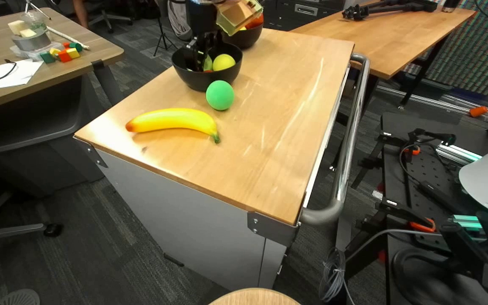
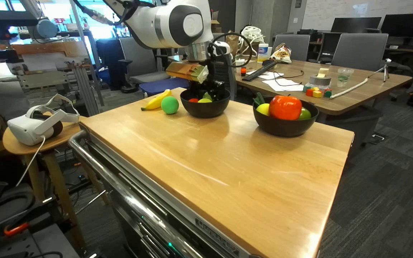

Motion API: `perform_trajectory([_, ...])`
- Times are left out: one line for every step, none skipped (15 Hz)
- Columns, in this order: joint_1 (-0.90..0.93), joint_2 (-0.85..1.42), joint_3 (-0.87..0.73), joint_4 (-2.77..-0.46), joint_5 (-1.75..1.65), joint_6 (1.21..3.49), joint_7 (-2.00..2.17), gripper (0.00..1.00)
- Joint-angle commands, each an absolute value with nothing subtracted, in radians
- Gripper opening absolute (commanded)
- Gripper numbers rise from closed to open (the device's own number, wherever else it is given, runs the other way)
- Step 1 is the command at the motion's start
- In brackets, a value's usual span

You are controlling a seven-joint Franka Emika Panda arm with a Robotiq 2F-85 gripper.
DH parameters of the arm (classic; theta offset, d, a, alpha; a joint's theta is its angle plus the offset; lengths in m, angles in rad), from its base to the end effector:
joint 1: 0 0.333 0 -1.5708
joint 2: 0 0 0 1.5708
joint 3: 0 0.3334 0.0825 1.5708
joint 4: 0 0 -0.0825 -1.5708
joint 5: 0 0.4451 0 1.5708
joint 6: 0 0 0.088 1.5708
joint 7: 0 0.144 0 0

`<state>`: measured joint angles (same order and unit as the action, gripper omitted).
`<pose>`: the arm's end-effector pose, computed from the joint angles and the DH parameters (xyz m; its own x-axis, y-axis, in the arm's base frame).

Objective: Pick the objects in the bowls and put them on the counter

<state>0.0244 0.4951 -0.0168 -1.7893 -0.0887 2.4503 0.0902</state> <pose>0.7321 0.0041 0.2308 0.9857 -0.0109 0.1684 -0.0213 -0.9980 0.0600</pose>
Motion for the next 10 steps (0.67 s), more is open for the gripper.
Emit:
perform_trajectory([0.036, 0.462, -0.033, -1.811, -0.096, 2.450, 0.106, 0.30])
perform_trajectory([0.036, 0.445, -0.032, -1.825, -0.093, 2.457, 0.110, 0.27])
perform_trajectory([0.038, 0.426, -0.033, -1.840, -0.093, 2.456, 0.118, 0.23])
perform_trajectory([0.039, 0.392, -0.027, -1.863, -0.089, 2.445, 0.113, 0.20])
perform_trajectory([0.042, 0.348, -0.019, -1.890, -0.092, 2.420, 0.097, 0.22])
perform_trajectory([0.047, 0.309, -0.015, -1.914, -0.096, 2.409, 0.091, 0.20])
perform_trajectory([0.058, 0.262, -0.014, -1.939, -0.109, 2.382, 0.094, 0.20])
perform_trajectory([0.076, 0.216, -0.018, -1.967, -0.139, 2.367, 0.113, 0.18])
perform_trajectory([0.084, 0.173, -0.010, -1.994, -0.151, 2.358, 0.115, 0.16])
perform_trajectory([0.097, 0.126, -0.003, -2.025, -0.171, 2.336, 0.124, 0.15])
